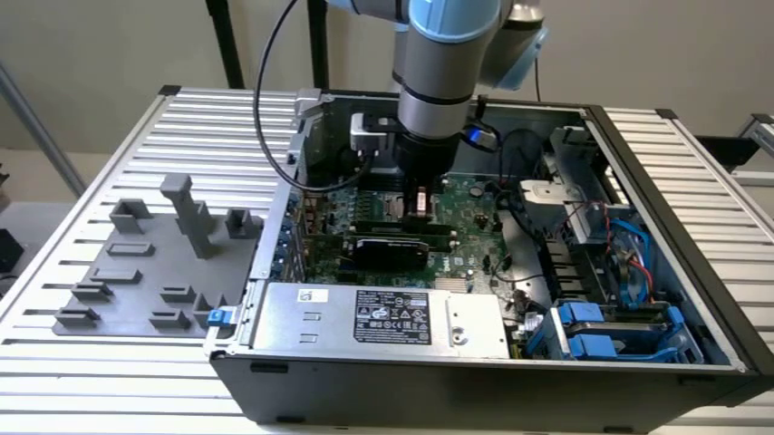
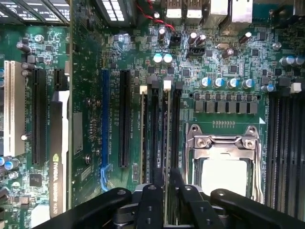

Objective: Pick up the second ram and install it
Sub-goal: 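Insert the second ram into the second slot, then press down the second ram until it locks into place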

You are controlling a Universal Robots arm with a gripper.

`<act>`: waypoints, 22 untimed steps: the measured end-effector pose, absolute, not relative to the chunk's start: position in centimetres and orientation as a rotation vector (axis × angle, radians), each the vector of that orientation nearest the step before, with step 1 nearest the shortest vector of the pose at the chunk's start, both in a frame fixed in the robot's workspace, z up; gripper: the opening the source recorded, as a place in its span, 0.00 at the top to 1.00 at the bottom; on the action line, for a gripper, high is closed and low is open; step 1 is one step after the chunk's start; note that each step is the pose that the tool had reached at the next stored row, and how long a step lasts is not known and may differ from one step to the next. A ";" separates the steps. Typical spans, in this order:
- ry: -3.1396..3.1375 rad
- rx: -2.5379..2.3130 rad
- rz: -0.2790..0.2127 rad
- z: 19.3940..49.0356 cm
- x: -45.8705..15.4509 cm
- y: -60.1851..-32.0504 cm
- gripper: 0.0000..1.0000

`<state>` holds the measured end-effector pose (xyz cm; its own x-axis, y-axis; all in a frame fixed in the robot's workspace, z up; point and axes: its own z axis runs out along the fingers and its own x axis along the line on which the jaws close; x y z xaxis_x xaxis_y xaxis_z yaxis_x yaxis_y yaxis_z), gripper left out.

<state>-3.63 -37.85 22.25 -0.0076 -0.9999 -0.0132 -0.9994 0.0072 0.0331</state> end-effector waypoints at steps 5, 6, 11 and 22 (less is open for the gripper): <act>-2.218 2.202 -0.054 24.2 -3.6 -38.1 0.00; -2.218 2.202 -0.054 24.5 -3.6 -38.1 0.00; -2.219 2.202 -0.056 24.9 -3.6 -38.1 1.00; -2.218 2.202 -0.056 24.9 -3.6 -38.1 1.00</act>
<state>-3.64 -38.14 24.86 -0.0076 -0.9999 -0.0143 -0.9993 0.0071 0.0360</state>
